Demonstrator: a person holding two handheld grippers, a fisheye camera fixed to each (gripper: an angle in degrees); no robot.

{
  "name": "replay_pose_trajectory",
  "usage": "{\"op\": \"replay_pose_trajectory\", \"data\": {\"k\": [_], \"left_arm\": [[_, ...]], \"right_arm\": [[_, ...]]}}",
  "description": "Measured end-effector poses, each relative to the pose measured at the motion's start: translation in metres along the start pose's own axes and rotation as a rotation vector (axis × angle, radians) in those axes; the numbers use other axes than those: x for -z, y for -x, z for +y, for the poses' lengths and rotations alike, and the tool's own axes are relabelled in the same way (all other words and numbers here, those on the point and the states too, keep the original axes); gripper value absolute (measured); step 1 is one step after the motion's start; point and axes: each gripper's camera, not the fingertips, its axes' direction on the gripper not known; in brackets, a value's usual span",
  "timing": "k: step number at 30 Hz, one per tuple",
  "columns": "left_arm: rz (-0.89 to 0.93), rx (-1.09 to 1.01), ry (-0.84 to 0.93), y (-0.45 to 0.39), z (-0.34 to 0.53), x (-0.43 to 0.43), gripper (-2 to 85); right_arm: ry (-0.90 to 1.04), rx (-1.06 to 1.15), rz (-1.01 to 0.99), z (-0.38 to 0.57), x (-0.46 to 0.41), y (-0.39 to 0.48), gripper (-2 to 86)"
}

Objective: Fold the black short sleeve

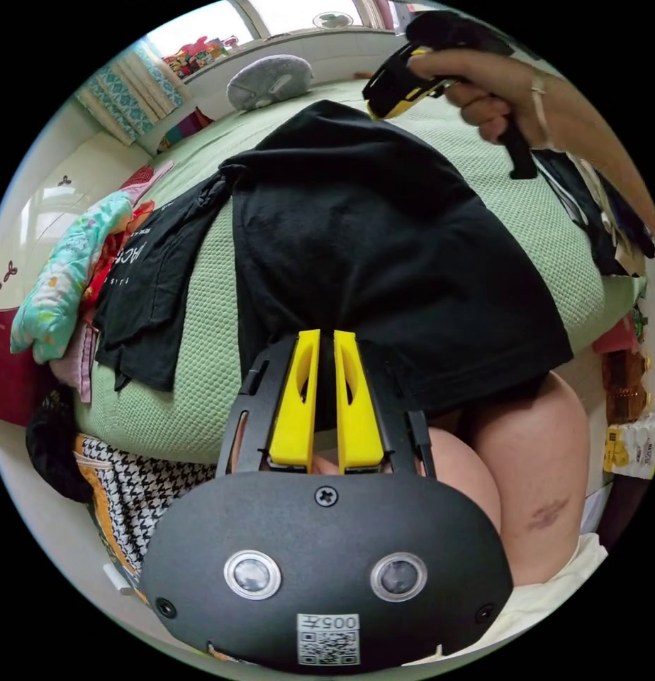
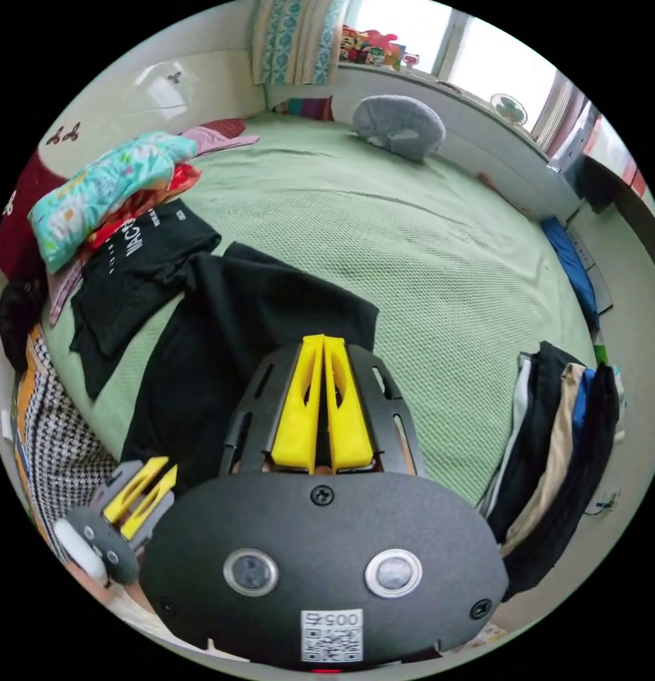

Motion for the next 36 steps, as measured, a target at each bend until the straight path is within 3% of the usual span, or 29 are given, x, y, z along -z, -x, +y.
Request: {"op": "replay_pose_trajectory", "data": {"k": [5,9,11,17,24,28,31,36], "left_arm": [[0.101,0.036,-0.041,0.033,0.003,-0.010,2.9],[0.219,0.078,-0.061,0.066,0.005,-0.010,2.6],[0.305,0.122,-0.155,0.098,0.003,0.001,3.2],[0.299,0.115,-0.322,0.188,-0.074,0.008,8.7],[0.288,0.102,-0.231,0.225,-0.159,-0.041,13.0],[0.313,0.104,-0.110,0.229,-0.175,-0.079,10.1],[0.302,0.065,-0.163,0.235,-0.171,-0.072,5.7],[0.280,-0.060,-0.248,0.245,-0.181,-0.047,4.6]], "right_arm": [[0.136,-0.030,0.111,-0.024,-0.060,0.002,-1.2],[0.187,-0.124,0.019,-0.028,-0.057,-0.019,-1.1],[0.104,-0.073,-0.042,-0.015,-0.034,-0.030,-1.0],[-0.085,0.056,-0.135,0.019,0.018,-0.059,2.1],[0.002,0.178,-0.134,0.002,-0.003,-0.074,6.2],[0.055,0.222,-0.082,0.000,-0.035,-0.064,5.5],[0.044,0.167,-0.001,0.004,-0.037,-0.068,0.4],[-0.051,0.077,-0.031,0.013,-0.001,-0.104,-1.1]]}}
